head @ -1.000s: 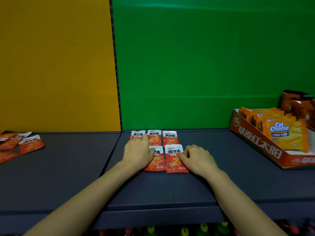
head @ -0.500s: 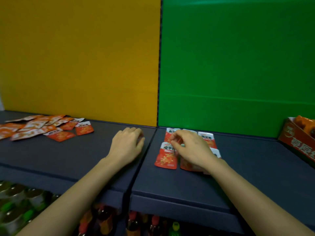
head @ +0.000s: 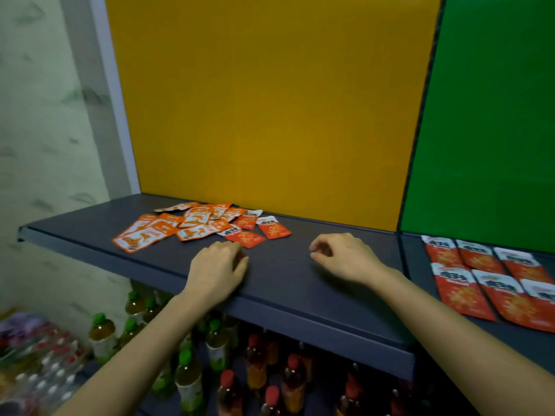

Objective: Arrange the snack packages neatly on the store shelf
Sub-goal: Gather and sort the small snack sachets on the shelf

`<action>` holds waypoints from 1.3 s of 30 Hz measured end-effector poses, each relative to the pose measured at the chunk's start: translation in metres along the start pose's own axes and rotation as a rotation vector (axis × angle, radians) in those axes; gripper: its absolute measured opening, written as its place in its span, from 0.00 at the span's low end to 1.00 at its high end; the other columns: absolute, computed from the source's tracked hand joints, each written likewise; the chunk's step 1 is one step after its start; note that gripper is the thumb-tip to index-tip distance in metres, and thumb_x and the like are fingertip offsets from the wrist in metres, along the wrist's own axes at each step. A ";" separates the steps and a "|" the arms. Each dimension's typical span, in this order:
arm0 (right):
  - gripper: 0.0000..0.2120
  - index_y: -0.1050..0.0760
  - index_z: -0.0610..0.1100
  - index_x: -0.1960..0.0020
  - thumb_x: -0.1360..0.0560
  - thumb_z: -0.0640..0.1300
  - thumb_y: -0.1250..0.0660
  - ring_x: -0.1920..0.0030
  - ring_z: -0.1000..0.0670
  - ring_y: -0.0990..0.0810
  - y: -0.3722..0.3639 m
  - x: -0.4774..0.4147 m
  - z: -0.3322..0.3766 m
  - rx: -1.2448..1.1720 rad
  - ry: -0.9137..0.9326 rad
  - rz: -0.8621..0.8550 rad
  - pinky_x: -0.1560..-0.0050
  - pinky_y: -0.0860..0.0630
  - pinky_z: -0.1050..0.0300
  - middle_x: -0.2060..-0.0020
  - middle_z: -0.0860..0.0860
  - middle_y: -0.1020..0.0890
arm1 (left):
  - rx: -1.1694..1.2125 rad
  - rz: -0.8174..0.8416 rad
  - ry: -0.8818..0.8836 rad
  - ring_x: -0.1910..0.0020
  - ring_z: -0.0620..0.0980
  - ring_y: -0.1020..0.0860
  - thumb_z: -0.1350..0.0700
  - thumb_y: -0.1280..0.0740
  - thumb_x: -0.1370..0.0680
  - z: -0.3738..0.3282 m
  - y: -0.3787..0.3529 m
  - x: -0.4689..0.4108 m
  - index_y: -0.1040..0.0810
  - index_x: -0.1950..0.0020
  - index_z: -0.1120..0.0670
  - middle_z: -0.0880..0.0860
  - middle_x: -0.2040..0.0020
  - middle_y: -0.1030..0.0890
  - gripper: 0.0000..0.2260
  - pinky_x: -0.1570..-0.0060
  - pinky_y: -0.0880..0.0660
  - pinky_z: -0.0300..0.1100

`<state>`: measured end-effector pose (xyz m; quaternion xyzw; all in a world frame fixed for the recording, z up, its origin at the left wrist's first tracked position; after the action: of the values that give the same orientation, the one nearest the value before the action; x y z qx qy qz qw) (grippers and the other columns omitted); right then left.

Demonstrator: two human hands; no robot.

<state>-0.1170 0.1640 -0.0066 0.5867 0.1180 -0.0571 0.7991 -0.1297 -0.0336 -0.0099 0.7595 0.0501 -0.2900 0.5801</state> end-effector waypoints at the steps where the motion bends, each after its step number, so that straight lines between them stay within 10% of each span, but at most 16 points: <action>1: 0.12 0.24 0.52 0.42 0.23 0.52 0.39 0.42 0.49 0.23 -0.006 -0.007 0.010 -0.003 -0.013 0.002 0.43 0.26 0.52 0.44 0.53 0.20 | -0.002 0.007 0.003 0.44 0.53 0.25 0.49 0.41 0.21 0.015 0.002 0.001 0.25 0.46 0.53 0.52 0.46 0.21 0.11 0.51 0.30 0.45; 21: 0.16 0.25 0.46 0.40 0.23 0.52 0.38 0.40 0.46 0.24 -0.056 -0.116 0.031 0.002 -0.256 -0.020 0.43 0.25 0.50 0.40 0.47 0.22 | 0.017 0.235 0.053 0.38 0.57 0.31 0.44 0.44 0.20 0.085 -0.055 -0.075 0.24 0.47 0.62 0.60 0.42 0.24 0.22 0.41 0.31 0.49; 30: 0.25 0.24 0.42 0.52 0.28 0.65 0.38 0.49 0.44 0.22 -0.080 -0.165 0.006 0.007 -0.342 0.036 0.58 0.29 0.53 0.53 0.46 0.20 | -0.020 0.270 0.138 0.32 0.58 0.33 0.35 0.41 0.26 0.081 -0.077 -0.117 0.35 0.31 0.60 0.60 0.33 0.29 0.34 0.38 0.32 0.49; 39: 0.19 0.30 0.46 0.55 0.32 0.59 0.29 0.53 0.48 0.24 -0.095 -0.186 -0.001 -0.085 -0.447 0.103 0.62 0.30 0.57 0.45 0.45 0.20 | 0.394 0.470 0.329 0.36 0.55 0.28 0.46 0.27 0.30 0.098 -0.109 -0.140 0.35 0.33 0.59 0.56 0.35 0.27 0.32 0.43 0.30 0.45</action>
<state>-0.3181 0.1270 -0.0470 0.5305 -0.0898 -0.1398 0.8312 -0.3284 -0.0510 -0.0486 0.8843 -0.0905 -0.0263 0.4574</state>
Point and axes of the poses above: each hand's wrist, its own x-axis away from the middle knuckle, its own y-axis out of the back of the hand, z = x × y, the point moved 10 cm from there along -x, towards the middle knuckle
